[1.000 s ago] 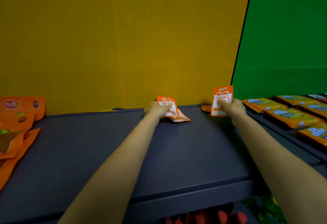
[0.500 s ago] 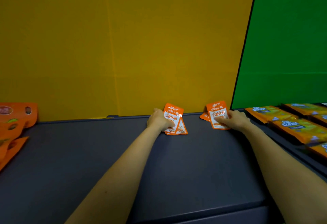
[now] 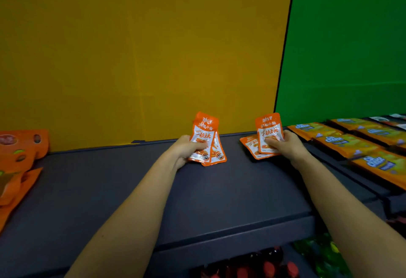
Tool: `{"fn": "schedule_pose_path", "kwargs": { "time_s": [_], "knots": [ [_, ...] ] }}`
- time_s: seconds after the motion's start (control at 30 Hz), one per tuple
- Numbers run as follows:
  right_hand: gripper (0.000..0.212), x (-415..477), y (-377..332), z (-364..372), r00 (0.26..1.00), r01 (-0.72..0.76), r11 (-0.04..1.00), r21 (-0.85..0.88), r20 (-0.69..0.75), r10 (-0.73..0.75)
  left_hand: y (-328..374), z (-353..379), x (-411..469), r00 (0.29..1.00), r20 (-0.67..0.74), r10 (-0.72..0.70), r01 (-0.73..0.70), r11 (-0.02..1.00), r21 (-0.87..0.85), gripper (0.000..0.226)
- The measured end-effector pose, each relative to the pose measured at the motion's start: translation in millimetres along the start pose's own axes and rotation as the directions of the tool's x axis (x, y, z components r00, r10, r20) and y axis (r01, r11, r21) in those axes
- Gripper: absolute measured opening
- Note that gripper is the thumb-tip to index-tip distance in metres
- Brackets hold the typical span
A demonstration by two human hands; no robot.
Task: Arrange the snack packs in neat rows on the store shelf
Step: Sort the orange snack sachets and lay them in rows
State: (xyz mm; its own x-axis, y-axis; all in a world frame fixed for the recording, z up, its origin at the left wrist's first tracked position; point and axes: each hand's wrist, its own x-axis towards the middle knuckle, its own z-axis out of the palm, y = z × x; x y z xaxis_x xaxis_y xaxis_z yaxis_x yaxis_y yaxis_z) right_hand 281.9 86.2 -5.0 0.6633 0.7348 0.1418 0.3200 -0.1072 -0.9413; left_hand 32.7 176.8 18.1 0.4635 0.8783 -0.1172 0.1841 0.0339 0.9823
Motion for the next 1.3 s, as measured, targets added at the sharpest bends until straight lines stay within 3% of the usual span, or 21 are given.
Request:
{"fn": "schedule_pose_path", "kwargs": {
  "time_s": [0.17, 0.37, 0.5, 0.63, 0.93, 1.17, 1.3],
  "knots": [
    [0.036, -73, -21, 2, 0.998, 0.068, 0.961, 0.269, -0.011, -0.067, 3, 0, -30, 1.000, 0.020, 0.007, -0.004, 0.990, -0.141, 0.032],
    [0.028, -168, -34, 2, 0.992, 0.124, 0.889, 0.441, -0.058, -0.109, -3, 20, -93, 0.988, 0.151, -0.003, 0.040, 0.970, -0.240, 0.027],
    [0.033, -220, -28, -7, 0.995, 0.086, 0.889, 0.450, -0.075, -0.058, -14, 48, -138, 0.965, 0.262, 0.012, 0.077, 0.942, -0.327, 0.015],
    [0.029, -268, -11, -37, 0.986, 0.091, 0.904, 0.419, -0.164, -0.024, -28, 87, -177, 0.929, 0.366, 0.054, 0.085, 0.931, -0.354, 0.020],
    [0.020, -332, 53, -153, 0.931, 0.037, 0.955, 0.293, -0.357, 0.074, -58, 221, -228, 0.827, 0.522, 0.206, -0.045, 0.951, -0.305, 0.016],
    [0.006, -363, 122, -292, 0.796, -0.024, 0.957, 0.290, -0.574, 0.194, -62, 357, -242, 0.773, 0.598, 0.211, -0.051, 0.960, -0.274, 0.011],
    [0.008, -394, 159, -373, 0.714, -0.059, 0.939, 0.338, -0.644, 0.276, -65, 428, -243, 0.753, 0.624, 0.209, -0.067, 0.968, -0.244, 0.025]
  ]
}}
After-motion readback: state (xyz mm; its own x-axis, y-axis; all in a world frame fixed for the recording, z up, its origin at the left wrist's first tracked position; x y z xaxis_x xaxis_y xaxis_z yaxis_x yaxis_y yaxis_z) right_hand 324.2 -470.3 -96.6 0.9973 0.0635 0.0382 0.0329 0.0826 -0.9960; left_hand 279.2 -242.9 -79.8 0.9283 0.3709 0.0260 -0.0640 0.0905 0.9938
